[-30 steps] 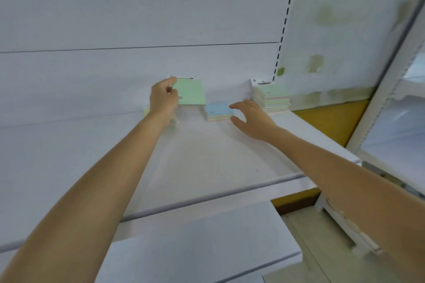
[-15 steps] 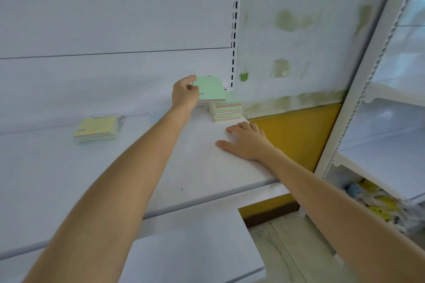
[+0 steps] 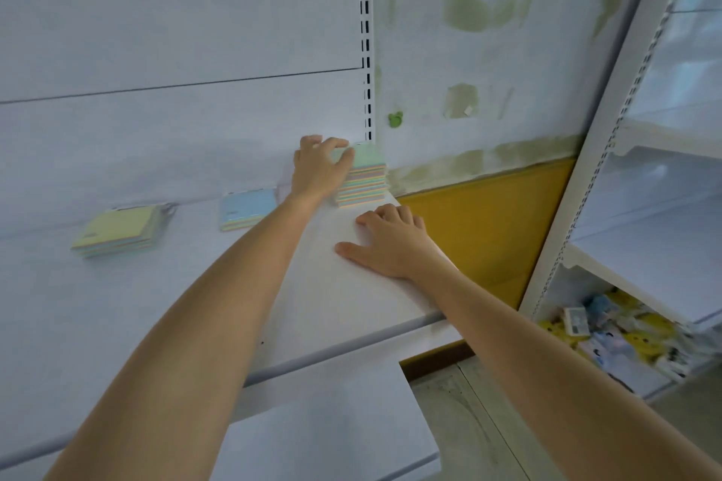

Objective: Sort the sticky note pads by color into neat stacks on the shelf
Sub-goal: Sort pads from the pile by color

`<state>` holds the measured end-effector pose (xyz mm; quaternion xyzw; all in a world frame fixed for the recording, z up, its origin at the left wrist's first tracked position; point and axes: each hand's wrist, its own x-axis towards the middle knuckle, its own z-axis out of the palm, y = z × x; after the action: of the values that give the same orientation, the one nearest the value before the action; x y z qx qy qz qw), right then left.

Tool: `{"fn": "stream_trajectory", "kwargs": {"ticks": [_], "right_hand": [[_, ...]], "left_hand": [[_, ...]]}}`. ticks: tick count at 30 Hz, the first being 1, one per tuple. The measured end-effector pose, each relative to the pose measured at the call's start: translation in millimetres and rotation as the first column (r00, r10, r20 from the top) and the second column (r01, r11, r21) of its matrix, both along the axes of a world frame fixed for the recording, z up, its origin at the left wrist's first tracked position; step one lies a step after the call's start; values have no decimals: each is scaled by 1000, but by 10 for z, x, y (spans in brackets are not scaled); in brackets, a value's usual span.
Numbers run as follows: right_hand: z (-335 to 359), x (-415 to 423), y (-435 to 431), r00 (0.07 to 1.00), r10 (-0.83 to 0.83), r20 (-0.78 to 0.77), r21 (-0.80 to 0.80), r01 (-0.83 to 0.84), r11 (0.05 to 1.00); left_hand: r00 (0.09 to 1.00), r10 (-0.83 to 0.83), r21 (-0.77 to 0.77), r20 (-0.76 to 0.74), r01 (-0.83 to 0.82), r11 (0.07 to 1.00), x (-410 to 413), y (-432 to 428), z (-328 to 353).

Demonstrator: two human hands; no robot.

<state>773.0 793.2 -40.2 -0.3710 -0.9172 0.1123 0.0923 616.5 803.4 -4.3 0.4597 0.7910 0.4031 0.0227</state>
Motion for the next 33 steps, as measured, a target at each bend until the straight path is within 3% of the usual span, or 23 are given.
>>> {"fn": "stream_trajectory", "kwargs": {"ticks": [3,10,17,21,25,33], "right_hand": [[-8,4,1,1000,2,-7,2,-2,1000],[-6,14,-6,1000,9,-13,4,-9,1000],[97,54,-112,1000,10,-13,48,-10,999],[256,-124,-356,999,40,31,176,-45,983],[402,-651,-1001,986,151,-72,164,-138,977],[268,-1816,-2881,894,447,-14,125,-442,888]], "left_hand": [[976,-102,-100,-191,84,991,-8,-42,-72],[960,-67,-141,-271,29,990,52,-123,-40],[814,-55,-198,-578,-75,977,-159,-843,34],[797,8,-233,-604,-186,955,-525,-1532,87],[801,91,-256,-592,-294,921,-867,-2339,141],[797,223,-287,-561,-441,851,-1525,-4291,96]]}}
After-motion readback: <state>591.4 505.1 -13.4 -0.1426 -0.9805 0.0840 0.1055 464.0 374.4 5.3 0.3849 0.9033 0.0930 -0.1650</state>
